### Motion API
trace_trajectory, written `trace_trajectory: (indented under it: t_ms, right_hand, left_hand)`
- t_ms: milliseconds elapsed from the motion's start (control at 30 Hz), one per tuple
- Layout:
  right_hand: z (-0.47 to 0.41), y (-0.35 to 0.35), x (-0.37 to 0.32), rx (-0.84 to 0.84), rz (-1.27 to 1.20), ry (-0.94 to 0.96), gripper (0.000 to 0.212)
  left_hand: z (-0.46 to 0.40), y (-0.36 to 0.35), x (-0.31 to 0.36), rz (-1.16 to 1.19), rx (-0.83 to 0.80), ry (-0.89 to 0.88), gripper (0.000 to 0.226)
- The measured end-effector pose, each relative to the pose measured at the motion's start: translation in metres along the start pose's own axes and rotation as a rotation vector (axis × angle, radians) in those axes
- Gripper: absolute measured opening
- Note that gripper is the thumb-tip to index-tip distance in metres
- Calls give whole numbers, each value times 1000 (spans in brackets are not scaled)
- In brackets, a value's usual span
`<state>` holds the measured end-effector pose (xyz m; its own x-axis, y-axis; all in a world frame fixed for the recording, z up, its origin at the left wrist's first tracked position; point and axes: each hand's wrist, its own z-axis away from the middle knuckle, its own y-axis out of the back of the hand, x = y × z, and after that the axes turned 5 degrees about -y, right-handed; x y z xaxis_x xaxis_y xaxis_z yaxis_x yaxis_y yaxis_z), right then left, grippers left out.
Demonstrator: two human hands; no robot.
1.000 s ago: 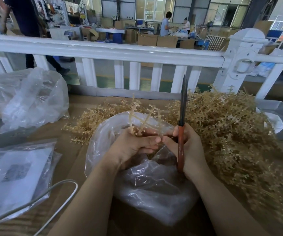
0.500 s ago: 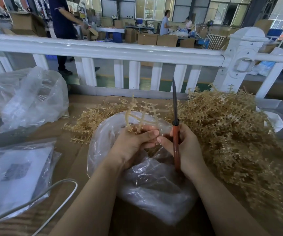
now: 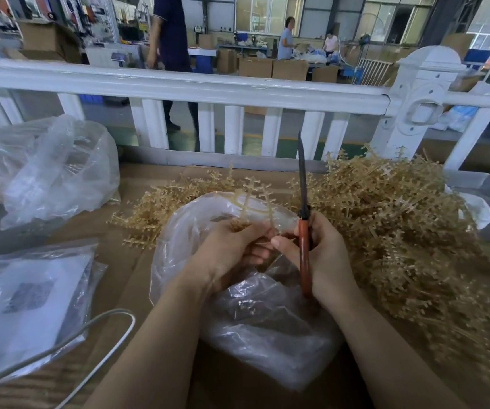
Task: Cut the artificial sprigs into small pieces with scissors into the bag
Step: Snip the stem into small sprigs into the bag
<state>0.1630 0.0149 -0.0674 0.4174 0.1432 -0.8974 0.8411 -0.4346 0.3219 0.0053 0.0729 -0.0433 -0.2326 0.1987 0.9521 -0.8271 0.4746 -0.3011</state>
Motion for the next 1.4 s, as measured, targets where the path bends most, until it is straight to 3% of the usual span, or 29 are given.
trace_trajectory:
  t_ms: [167, 333, 433, 600, 867, 1133, 1400]
  right_hand:
    - [-2, 0, 2, 5, 9, -12, 36]
    - [-1, -1, -1, -30, 20, -13, 39]
    - [2, 1, -5, -42, -8, -30, 45]
    - [7, -4, -13, -56, 251, 4, 54]
    - [9, -10, -9, 18, 471, 51, 70]
    - [8, -7, -8, 107, 611, 147, 65]
    - [6, -4, -3, 144, 598, 45, 71]
  left_hand:
    - [3, 8, 2, -18, -63, -9, 23]
    - [2, 8, 1, -54, -24, -57, 18]
    - [0, 5, -1, 21, 33, -188, 16]
    - [-4, 8, 3, 96, 117, -380, 23]
    - [-3, 4, 3, 99, 186, -407, 24]
    - [-3, 7, 1, 19, 219, -411, 20]
    - [-1, 8, 0, -40, 70, -426, 23]
